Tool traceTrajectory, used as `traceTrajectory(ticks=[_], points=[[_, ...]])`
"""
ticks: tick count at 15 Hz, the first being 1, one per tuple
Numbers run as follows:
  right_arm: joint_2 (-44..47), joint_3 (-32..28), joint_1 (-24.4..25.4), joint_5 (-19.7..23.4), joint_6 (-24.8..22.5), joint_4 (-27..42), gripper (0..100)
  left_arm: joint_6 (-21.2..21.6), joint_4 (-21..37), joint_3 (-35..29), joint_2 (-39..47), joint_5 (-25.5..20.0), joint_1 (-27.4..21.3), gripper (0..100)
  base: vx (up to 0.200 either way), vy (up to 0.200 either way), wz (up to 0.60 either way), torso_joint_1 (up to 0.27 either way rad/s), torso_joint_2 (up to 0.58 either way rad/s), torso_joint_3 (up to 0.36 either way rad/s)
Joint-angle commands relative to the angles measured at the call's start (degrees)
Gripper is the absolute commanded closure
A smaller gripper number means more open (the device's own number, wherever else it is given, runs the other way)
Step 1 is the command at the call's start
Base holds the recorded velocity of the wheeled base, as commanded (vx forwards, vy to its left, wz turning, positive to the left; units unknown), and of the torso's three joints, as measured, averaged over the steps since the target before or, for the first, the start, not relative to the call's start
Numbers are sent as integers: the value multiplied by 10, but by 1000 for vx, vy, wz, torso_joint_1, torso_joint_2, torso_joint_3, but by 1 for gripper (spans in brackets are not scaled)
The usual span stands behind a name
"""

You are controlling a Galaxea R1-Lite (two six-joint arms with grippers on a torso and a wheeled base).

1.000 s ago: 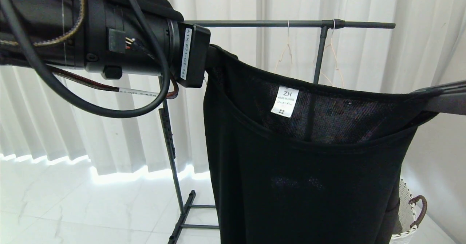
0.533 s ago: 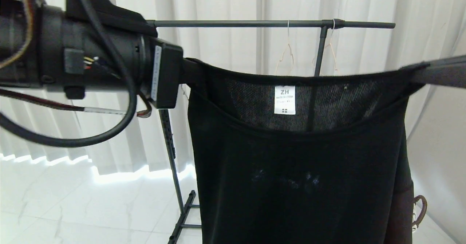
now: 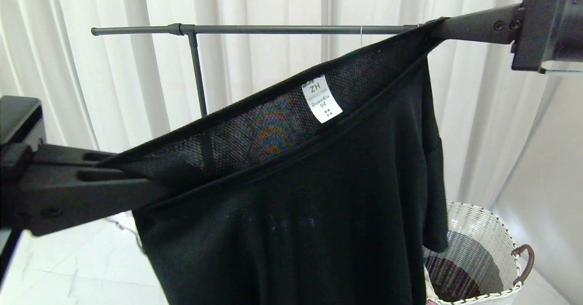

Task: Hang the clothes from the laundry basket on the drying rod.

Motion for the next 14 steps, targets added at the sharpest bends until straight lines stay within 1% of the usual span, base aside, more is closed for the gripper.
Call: traceTrajectory(ticks=[1,8,10,11,12,14], points=[[43,-28,10,-1,0,0,100,1,1,11,-32,1,-36,100,0,0,0,0,0,0],[39,-27,23,-1,0,3,100,9,1,9,-30,2,-39,100,0,0,0,0,0,0],[28,-24,22,-3,0,8,100,8,0,5,-23,20,-36,100,0,0,0,0,0,0],[16,-24,22,-15,0,26,100,8,-2,-6,-8,40,-28,100,0,0,0,0,0,0],[3,-23,22,-28,0,44,100,8,-2,-22,9,50,-7,100,0,0,0,0,0,0],[-33,-21,24,-33,-3,86,100,8,-3,-74,57,50,26,100,0,0,0,0,0,0]])
